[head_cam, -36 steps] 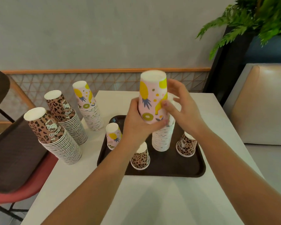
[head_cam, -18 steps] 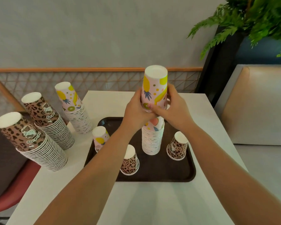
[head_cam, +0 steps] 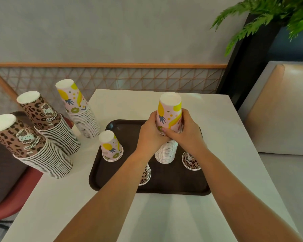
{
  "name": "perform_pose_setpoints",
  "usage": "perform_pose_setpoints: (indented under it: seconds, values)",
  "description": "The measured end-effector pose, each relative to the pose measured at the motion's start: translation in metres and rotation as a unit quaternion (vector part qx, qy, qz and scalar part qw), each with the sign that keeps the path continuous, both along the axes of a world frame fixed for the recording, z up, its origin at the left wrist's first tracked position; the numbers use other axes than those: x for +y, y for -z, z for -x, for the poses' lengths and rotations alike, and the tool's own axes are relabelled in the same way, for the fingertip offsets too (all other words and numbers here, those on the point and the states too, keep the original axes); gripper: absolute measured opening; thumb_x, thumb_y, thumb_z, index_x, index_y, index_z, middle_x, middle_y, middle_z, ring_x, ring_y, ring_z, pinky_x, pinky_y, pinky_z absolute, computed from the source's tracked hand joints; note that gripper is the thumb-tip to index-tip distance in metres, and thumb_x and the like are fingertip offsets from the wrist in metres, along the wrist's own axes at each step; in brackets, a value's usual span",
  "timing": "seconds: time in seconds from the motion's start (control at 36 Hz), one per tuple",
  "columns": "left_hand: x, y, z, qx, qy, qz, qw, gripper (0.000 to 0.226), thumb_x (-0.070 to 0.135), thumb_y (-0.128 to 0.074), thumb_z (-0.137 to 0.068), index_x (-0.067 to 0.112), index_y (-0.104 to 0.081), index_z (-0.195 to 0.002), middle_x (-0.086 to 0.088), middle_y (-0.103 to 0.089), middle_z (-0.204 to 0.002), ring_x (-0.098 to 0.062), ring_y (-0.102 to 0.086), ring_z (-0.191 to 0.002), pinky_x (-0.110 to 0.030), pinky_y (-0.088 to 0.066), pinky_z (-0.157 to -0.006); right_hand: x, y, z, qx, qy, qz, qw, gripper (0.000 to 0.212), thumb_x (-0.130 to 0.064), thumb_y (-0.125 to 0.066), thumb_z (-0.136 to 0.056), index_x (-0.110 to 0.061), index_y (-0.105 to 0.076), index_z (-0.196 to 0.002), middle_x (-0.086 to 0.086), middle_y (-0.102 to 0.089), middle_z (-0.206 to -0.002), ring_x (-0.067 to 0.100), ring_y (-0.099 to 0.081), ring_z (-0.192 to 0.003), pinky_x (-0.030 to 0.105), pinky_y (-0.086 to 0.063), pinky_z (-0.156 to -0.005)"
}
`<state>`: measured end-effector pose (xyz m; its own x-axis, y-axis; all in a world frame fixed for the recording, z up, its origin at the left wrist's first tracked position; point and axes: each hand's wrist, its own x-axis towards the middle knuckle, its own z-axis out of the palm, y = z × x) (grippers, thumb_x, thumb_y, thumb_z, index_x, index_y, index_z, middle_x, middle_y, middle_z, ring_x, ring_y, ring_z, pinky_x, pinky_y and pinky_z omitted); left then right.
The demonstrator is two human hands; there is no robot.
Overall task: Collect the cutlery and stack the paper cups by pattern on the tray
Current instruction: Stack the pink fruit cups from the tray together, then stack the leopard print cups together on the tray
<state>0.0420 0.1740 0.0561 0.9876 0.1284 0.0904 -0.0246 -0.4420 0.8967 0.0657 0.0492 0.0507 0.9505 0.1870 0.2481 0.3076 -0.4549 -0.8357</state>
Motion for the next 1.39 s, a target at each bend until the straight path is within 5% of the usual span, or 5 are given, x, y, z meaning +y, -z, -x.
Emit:
perform_pose_setpoints:
  seconds: [0.36,0.56,0.75,1.19,1.39]
  values:
    - [0.005,0.003,0.024,0.003,-0.008,-0.042,0.999,0.087,0.026,-0.082,-0.067,0.02,-0.033,-0.139,0.002,-0.05,-0.136,-0.015,-0.048,-0.125,-0.027,-0.043,-0.097,0.004,0.004,0.018,-0.005,0.017,-0.027,0.999,0.086,-0.033,-0.077,-0.071,-0.022,-0.028,-0.142,-0.002,-0.044,-0.141,0.013,-0.045,-0.126,0.03,-0.043,-0.1]
    - [0.02,0.011,0.064,-0.034,-0.103,-0.079,0.991,0.074,0.021,-0.07,-0.081,0.021,-0.03,-0.143,0.002,-0.039,-0.145,-0.013,-0.036,-0.134,-0.03,-0.035,-0.109,0.009,-0.005,0.05,-0.141,0.108,-0.038,0.983,0.085,-0.035,-0.077,-0.073,-0.014,-0.03,-0.141,0.006,-0.034,-0.144,-0.003,-0.027,-0.122,-0.005,-0.021,-0.089]
    - [0.047,0.016,0.106,-0.083,-0.19,-0.057,0.977,0.052,0.01,-0.066,-0.084,0.017,-0.044,-0.13,-0.001,-0.05,-0.13,-0.013,-0.048,-0.119,-0.022,-0.038,-0.097,0.044,-0.002,0.087,-0.232,0.065,-0.05,0.969,0.066,-0.032,-0.074,-0.074,-0.022,-0.038,-0.128,-0.004,-0.041,-0.129,0.003,-0.036,-0.123,0.024,-0.038,-0.103]
    - [0.203,0.001,0.163,-0.196,-0.34,-0.144,0.909,0.062,0.011,-0.074,-0.071,0.005,-0.045,-0.125,-0.014,-0.045,-0.131,-0.031,-0.037,-0.121,-0.015,-0.016,-0.095,0.192,0.011,0.135,-0.158,-0.043,-0.012,0.986,0.039,-0.015,-0.07,-0.079,-0.012,-0.055,-0.115,-0.01,-0.047,-0.111,0.0,-0.047,-0.102,0.009,-0.039,-0.089]
    - [0.273,0.013,0.153,-0.157,-0.3,-0.099,0.936,0.08,0.014,-0.079,-0.067,0.001,-0.036,-0.134,-0.018,-0.041,-0.134,-0.033,-0.035,-0.124,-0.013,-0.017,-0.096,0.256,0.01,0.133,-0.122,-0.058,0.012,0.991,0.041,-0.019,-0.068,-0.081,-0.016,-0.053,-0.119,-0.002,-0.054,-0.117,0.001,-0.051,-0.099,0.002,-0.036,-0.08]
